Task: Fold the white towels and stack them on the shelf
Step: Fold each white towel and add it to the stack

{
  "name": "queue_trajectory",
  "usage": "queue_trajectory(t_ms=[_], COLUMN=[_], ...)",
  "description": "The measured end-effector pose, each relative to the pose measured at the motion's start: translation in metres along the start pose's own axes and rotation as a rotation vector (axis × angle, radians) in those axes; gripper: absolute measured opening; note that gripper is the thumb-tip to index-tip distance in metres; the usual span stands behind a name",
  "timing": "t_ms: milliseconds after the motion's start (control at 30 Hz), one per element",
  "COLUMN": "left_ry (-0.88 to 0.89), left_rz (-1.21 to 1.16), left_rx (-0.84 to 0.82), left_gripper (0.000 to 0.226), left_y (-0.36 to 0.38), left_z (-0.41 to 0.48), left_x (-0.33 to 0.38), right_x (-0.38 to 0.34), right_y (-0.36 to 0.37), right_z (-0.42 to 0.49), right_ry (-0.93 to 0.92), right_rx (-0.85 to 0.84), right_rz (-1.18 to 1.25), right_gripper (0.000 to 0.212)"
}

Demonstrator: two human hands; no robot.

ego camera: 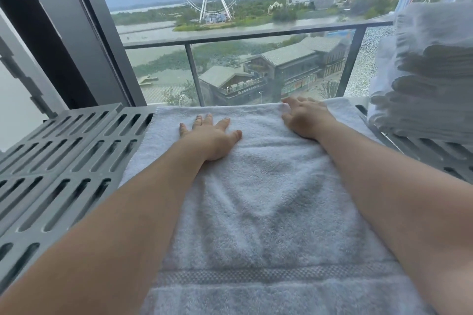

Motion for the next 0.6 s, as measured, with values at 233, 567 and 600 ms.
queue_trajectory(t_ms=[233, 567, 600], left_ry=[0.025, -0.053, -0.045], left_rz=[-0.061, -0.025, -0.023], left_rx=[0.166, 0.279, 0.281], left_gripper=[0.076, 0.057, 0.056], left_y=[-0.028, -0.036, -0.036], left_z=[0.012, 0.038, 0.038], left_x=[0.001, -0.01, -0.01], right_x=[-0.003, -0.012, -0.008], right_y=[0.002, -0.002, -0.002], right_z=[-0.002, -0.002, -0.003], right_ry=[-0.009, -0.077, -0.057], right_rx=[-0.037, 0.01, -0.011], right_rz=[0.006, 0.008, 0.035], right_gripper=[0.068, 0.068, 0.07])
Point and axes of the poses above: each hand's wrist, its own z-axis towards the middle knuckle, its own y-axis out of the palm, x = y × z, the point moved 9 cm from there along z, towards the middle knuckle, and after that the axes turned 11 degrees about -x, right-handed, at the moved point
